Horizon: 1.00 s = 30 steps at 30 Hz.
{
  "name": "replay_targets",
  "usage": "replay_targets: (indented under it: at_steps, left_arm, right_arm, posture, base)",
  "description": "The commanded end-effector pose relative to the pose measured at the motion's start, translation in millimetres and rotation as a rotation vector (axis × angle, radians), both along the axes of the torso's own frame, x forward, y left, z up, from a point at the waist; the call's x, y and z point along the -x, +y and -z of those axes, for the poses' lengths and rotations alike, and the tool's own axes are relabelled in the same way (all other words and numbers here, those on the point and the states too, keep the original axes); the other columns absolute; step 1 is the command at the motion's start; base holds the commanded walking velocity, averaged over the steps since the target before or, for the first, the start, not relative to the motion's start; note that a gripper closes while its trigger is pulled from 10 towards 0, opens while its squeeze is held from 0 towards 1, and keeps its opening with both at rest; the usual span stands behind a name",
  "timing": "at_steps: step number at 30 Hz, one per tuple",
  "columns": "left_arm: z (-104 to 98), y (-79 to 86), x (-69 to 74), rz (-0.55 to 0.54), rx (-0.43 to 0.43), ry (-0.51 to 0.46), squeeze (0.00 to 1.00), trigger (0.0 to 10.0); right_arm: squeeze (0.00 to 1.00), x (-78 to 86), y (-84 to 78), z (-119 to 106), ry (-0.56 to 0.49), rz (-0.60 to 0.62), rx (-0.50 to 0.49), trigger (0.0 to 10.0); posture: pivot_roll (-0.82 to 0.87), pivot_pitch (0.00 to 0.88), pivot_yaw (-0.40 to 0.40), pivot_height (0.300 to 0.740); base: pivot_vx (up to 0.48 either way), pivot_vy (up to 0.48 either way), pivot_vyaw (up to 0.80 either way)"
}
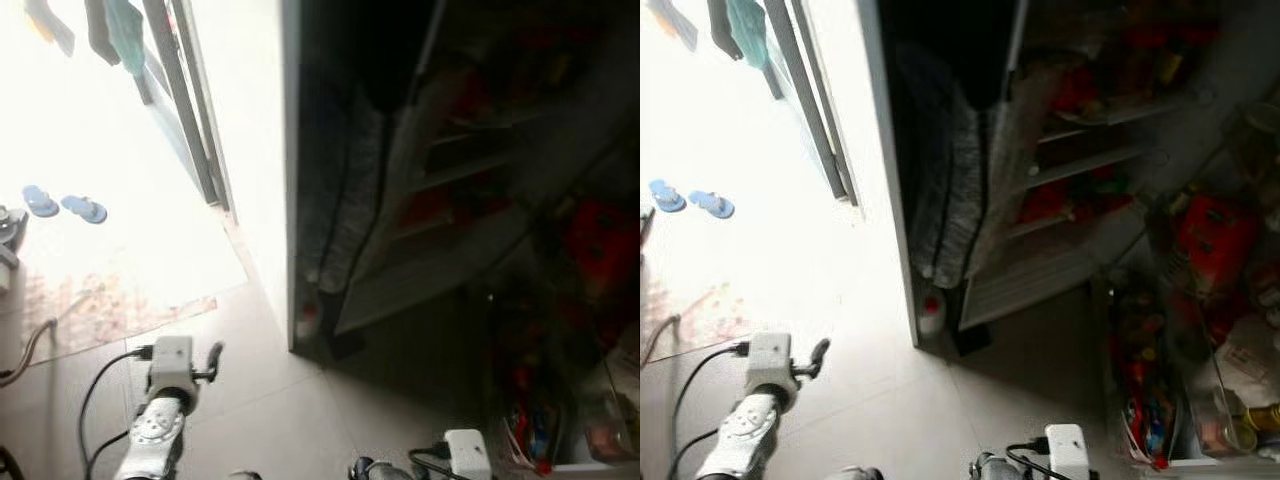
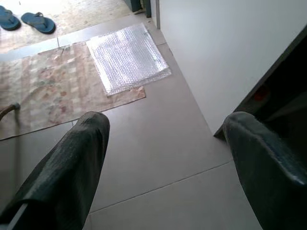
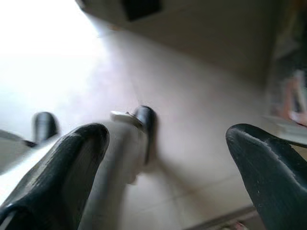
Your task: Restocking fridge
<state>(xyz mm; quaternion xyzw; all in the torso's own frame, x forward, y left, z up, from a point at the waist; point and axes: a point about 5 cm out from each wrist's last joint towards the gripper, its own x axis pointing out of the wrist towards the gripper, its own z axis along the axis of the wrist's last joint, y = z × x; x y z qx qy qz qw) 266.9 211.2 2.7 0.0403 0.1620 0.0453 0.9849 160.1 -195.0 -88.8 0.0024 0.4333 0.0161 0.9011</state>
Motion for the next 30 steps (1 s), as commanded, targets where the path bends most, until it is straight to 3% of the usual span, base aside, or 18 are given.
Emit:
replay_targets:
  at_steps: [1, 9, 22, 30]
  left_arm:
    - [11, -7.9, 6.4, 0.030, 0.009, 0.059, 0.00, 10.0]
    - [24, -1.4, 10.1, 0.033, -0.015, 0.179, 0.00, 10.0]
    - [35, -1.7, 16.8, 0.024, -0.023, 0.261, 0.00, 10.0]
    - [40, -0.1, 21.7, 0.011, -0.026, 0.296, 0.00, 10.0]
  right_arm:
    - [0.00, 11.5, -6.0, 4, 0.037, 0.033, 0.008, 10.0]
    - [0.00, 16.2, -8.1, 5, -0.001, 0.218, 0.007, 10.0]
    - [0.00, 13.2, -6.0, 3, -0.047, 0.216, 0.012, 10.0]
    - [0.00, 6.3, -3.7, -1, -0.082, 0.126, 0.014, 10.0]
  posture:
    - [-0.14, 0.174, -0.014, 0.740]
    - [-0.15, 0.139, -0.001, 0.740]
    - [-0.16, 0.122, 0.006, 0.740]
    - [-0.18, 0.154, 0.006, 0.740]
  base:
    - [0.000, 0.000, 0.00]
    - [0.000, 0.000, 0.00]
    - [0.000, 0.000, 0.00]
    - [0.000, 0.000, 0.00]
